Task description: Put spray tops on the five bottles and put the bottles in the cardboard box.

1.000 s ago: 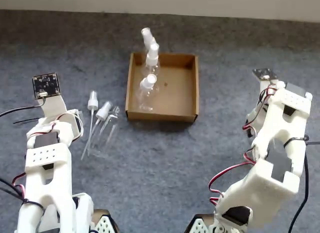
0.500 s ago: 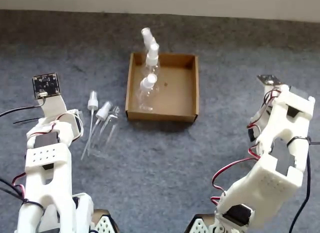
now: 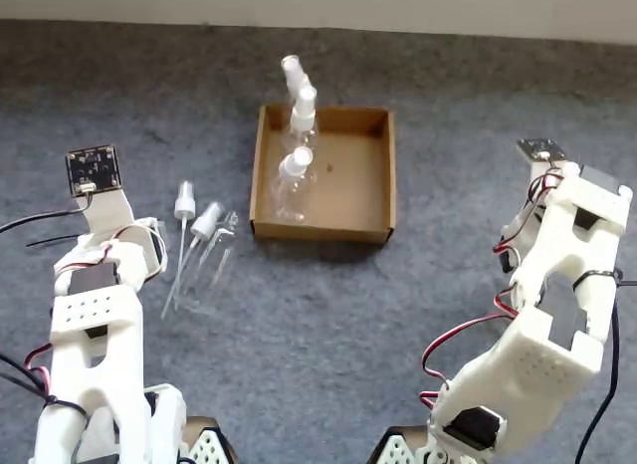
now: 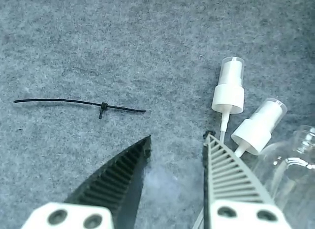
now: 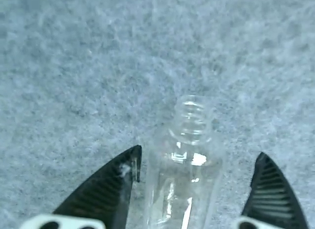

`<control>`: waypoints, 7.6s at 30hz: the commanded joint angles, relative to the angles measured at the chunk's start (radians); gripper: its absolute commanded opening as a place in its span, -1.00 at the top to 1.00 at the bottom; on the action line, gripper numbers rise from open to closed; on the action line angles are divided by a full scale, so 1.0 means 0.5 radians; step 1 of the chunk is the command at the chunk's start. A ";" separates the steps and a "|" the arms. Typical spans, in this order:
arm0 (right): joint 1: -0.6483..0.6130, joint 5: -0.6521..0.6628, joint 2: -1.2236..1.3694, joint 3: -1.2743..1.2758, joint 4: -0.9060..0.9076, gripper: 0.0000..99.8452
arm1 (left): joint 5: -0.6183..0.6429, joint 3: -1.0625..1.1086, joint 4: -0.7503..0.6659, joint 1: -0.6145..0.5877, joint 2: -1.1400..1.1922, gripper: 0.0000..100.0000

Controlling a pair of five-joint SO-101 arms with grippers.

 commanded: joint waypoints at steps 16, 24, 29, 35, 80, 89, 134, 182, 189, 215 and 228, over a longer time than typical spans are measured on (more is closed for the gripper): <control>0.014 -0.006 -0.020 -0.091 0.011 0.58 | -0.003 -0.005 -0.034 0.035 -0.020 0.66; 0.023 -0.006 -0.020 -0.091 0.011 0.52 | -0.003 -0.005 -0.034 0.035 -0.020 0.66; 0.011 -0.006 -0.017 -0.091 0.011 0.52 | -0.003 -0.005 -0.034 0.035 -0.020 0.66; 0.014 -0.006 -0.017 -0.091 0.008 0.52 | -0.003 -0.005 -0.034 0.035 -0.020 0.66; -0.020 -0.015 0.011 -0.133 0.075 0.52 | -0.003 -0.002 -0.034 0.035 -0.029 0.66; -0.017 -0.015 0.011 -0.198 0.084 0.52 | -0.003 0.002 -0.034 0.035 -0.029 0.66; -0.382 -0.304 -1.220 0.173 0.358 0.99 | -0.322 -1.465 1.059 0.100 0.704 0.66; -1.263 -0.626 -2.886 1.873 -0.198 0.99 | -0.313 -3.359 1.697 0.106 1.916 0.95; -1.606 -1.086 -3.083 1.880 -0.582 0.99 | -0.307 -3.356 1.829 0.121 1.014 0.95; -1.962 -1.203 -4.289 2.570 -1.042 0.99 | -0.015 -2.966 0.730 1.886 0.431 0.95; -1.950 -1.200 -4.289 2.570 -1.051 0.99 | -0.003 -2.966 0.718 1.972 0.618 0.95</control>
